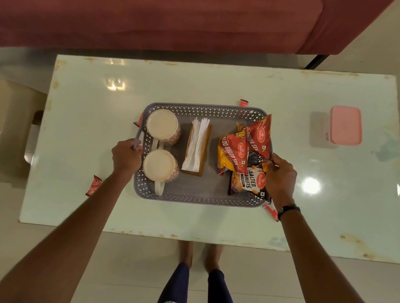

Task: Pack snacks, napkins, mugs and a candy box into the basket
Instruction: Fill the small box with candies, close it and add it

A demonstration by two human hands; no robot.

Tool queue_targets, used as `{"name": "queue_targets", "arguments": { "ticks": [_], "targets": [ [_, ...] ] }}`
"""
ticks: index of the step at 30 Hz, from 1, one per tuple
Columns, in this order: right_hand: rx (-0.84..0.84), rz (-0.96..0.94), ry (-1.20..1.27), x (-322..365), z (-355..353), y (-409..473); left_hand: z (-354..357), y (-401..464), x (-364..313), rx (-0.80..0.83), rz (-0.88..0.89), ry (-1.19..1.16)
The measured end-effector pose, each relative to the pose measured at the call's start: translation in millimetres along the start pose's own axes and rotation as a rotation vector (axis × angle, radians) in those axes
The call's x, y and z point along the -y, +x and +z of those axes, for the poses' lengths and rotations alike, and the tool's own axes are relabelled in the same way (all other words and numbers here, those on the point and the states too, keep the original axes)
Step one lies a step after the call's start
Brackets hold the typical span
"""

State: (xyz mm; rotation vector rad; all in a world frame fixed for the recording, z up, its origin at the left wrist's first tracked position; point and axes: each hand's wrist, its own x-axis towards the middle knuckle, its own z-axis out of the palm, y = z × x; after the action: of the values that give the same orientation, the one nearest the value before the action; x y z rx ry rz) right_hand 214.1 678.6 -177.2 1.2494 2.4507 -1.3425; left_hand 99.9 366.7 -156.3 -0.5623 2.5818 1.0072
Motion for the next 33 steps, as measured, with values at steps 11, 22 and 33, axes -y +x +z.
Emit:
{"name": "queue_targets", "arguments": {
  "ticks": [11,22,33],
  "targets": [
    [-0.063,-0.103,-0.039,18,-51,-3,33,-54,-69,-0.150,0.333,0.050],
    [-0.186,-0.058,-0.356,-20,-115,137,190,-121,-214,0.421,0.434,-0.270],
    [0.070,-0.053,-0.094,-34,-124,91,231,-139,-211,0.729,-0.044,-0.414]
  ]
}}
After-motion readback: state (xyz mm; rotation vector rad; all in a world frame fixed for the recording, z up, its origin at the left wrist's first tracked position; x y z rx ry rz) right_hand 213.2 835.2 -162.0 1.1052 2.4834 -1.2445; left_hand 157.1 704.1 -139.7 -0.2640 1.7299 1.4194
